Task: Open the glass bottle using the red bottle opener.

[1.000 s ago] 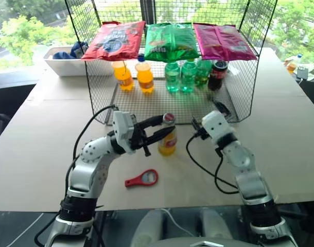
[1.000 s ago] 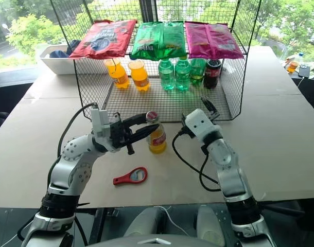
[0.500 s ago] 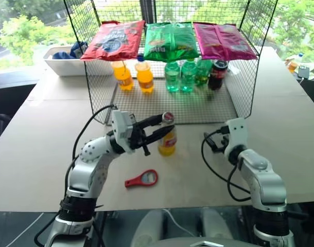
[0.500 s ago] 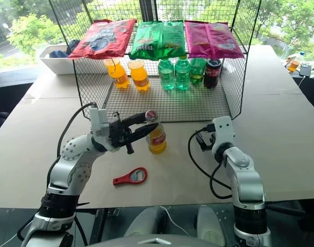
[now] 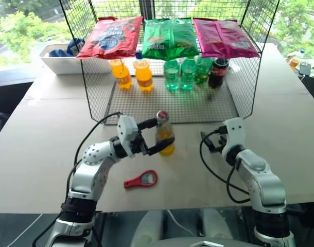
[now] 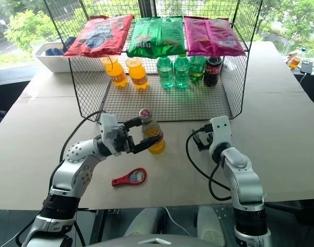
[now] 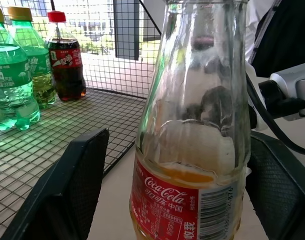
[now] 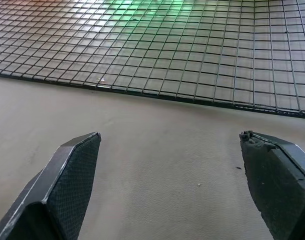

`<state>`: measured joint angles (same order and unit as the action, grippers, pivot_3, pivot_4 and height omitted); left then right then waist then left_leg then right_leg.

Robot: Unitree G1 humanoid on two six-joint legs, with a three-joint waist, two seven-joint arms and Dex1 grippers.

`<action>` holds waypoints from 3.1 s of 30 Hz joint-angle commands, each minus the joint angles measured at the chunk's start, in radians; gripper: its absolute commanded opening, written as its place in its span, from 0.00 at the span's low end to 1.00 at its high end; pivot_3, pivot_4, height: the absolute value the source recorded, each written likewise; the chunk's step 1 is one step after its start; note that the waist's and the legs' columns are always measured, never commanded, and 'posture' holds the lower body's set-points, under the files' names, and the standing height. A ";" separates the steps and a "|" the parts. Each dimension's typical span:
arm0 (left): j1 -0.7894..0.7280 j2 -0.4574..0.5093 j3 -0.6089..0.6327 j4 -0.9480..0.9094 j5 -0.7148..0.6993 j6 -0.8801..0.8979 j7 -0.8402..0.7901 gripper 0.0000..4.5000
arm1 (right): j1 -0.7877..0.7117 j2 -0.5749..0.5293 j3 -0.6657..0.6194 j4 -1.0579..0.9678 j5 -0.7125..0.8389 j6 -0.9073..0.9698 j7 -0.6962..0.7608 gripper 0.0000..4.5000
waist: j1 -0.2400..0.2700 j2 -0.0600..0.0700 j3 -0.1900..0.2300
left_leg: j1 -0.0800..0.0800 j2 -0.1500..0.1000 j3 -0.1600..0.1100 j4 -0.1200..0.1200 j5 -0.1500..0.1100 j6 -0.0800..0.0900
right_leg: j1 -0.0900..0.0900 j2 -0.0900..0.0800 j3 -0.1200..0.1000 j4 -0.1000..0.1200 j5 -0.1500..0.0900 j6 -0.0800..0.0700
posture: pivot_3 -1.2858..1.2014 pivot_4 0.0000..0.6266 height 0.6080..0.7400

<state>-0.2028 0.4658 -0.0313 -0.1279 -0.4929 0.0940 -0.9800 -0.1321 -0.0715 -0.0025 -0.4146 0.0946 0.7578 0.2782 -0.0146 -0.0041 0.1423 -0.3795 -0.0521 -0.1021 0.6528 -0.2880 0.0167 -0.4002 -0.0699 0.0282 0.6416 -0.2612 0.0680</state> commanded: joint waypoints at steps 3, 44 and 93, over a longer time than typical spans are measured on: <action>0.004 0.042 0.034 -0.062 -0.041 0.029 -0.038 0.89 | -0.012 0.053 -0.070 -0.057 0.126 0.001 -0.006 1.00 | 0.000 0.000 0.000 | 0.000 0.000 0.000 0.000 0.000 0.000 | 0.000 0.000 0.000 0.000 0.000 0.000 | 0.52 0.24 1.00; 0.306 0.447 0.025 -0.051 0.114 0.052 -0.372 0.89 | 0.035 -0.072 -0.100 -0.104 0.258 -0.048 -0.038 1.00 | -0.002 0.001 0.001 | 0.000 0.001 0.002 0.000 0.000 0.000 | -0.002 0.000 0.002 0.001 0.000 0.000 | 0.52 0.24 1.00; 0.265 0.352 0.062 -0.316 -0.281 0.321 -0.228 0.01 | 0.023 -0.146 -0.190 -0.064 0.430 -0.043 0.056 1.00 | -0.002 0.004 -0.004 | 0.008 0.001 0.003 -0.002 -0.002 0.004 | 0.005 0.000 0.003 0.001 0.000 0.000 | 0.52 0.24 1.00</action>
<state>0.0739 0.8247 0.0183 -0.3906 -0.7093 0.3624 -1.2271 -0.1097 -0.2056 -0.1548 -0.4508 0.4613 0.7025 0.3054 -0.0165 0.0002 0.1383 -0.3719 -0.0509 -0.0990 0.6510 -0.2903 0.0210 -0.3955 -0.0702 0.0313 0.6428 -0.2612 0.0679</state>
